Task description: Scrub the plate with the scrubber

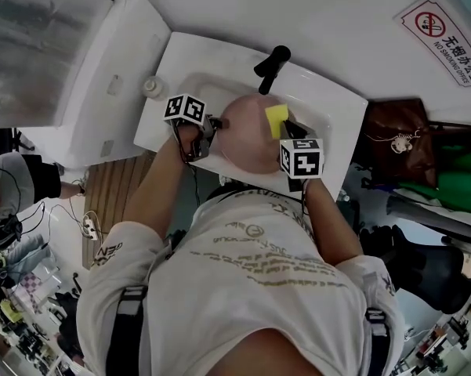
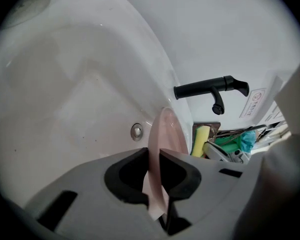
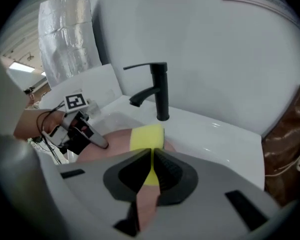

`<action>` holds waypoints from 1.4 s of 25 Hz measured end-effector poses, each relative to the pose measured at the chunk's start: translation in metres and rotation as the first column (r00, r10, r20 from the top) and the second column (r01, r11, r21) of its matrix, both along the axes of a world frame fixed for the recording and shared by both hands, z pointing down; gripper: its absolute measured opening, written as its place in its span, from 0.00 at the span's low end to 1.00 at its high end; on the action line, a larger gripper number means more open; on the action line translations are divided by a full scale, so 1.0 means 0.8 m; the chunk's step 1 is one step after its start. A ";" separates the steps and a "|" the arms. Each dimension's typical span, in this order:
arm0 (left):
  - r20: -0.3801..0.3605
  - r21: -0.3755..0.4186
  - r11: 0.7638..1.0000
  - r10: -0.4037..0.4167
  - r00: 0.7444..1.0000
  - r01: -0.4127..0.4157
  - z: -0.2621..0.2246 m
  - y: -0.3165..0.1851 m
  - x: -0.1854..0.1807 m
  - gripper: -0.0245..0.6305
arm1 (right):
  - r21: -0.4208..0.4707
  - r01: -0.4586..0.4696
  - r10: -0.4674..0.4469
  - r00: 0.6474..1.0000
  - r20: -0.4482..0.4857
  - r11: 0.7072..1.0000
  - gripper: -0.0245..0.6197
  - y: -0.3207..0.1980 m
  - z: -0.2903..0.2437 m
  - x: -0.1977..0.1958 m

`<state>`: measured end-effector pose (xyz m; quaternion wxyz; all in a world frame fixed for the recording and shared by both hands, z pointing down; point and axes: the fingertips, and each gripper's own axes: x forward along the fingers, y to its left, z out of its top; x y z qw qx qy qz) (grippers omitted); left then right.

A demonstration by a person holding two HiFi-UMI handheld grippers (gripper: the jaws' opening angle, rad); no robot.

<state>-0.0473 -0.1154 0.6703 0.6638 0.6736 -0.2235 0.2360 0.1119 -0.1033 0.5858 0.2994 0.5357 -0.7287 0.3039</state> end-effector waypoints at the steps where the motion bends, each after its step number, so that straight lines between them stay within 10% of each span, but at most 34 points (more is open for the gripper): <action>1: -0.006 0.015 1.000 -0.006 1.000 0.006 -0.003 0.002 0.001 0.11 | -0.020 -0.009 0.009 1.000 -0.028 1.000 0.10 -0.001 0.007 0.002; 15: -0.046 0.163 0.986 -0.033 0.998 0.040 -0.041 0.006 0.001 0.11 | -0.113 -0.060 0.026 0.959 -0.281 0.992 0.10 -0.028 0.040 0.014; 35: -0.072 0.225 0.973 -0.033 0.997 0.048 -0.064 0.017 -0.001 0.11 | 0.061 0.223 -0.209 0.960 -0.186 0.973 0.09 -0.059 0.008 -0.090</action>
